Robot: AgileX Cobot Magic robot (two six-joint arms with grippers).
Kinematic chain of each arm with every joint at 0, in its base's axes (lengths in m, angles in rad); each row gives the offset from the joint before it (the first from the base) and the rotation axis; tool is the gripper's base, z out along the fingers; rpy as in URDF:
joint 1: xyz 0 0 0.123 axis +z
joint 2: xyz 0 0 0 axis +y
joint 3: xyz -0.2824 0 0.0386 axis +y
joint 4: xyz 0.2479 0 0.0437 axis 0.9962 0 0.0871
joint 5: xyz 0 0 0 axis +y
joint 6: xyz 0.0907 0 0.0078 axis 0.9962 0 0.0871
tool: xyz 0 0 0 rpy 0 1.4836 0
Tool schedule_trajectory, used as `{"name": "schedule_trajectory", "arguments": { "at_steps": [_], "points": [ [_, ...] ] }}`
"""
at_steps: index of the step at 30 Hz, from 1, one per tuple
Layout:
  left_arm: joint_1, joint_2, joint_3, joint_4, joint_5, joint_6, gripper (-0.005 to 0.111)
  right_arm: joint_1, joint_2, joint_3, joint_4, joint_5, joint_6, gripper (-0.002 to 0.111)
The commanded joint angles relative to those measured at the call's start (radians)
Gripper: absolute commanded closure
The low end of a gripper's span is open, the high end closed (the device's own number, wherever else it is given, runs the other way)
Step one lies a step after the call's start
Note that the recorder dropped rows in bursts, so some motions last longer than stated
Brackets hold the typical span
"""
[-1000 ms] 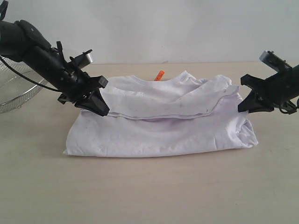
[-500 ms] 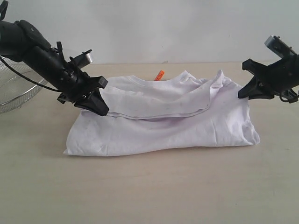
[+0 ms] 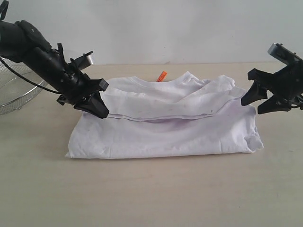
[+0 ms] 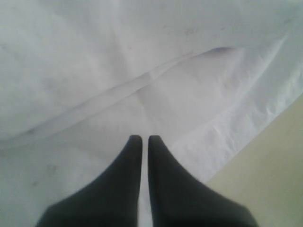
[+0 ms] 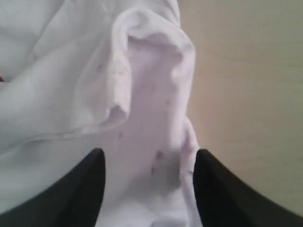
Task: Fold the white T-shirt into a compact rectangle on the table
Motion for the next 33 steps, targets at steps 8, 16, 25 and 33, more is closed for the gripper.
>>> {"name": "schedule_trajectory", "arguments": {
  "at_steps": [8, 16, 25, 33],
  "points": [
    [-0.001, -0.004, -0.005, 0.001, -0.004, -0.007, 0.102, -0.025, -0.013, 0.038, -0.087, 0.174, 0.034, 0.059],
    [-0.001, -0.004, -0.005, 0.001, -0.004, -0.007, 0.102, -0.025, -0.013, 0.176, -0.052, 0.103, -0.049, 0.077],
    [-0.001, -0.004, -0.005, 0.001, 0.012, -0.007, 0.102, -0.025, -0.013, 0.214, -0.038, 0.061, -0.088, 0.066],
    [-0.001, -0.004, -0.005, 0.001, 0.016, -0.007, 0.102, -0.027, -0.013, 0.214, -0.062, 0.068, -0.08, 0.067]
  ]
}}
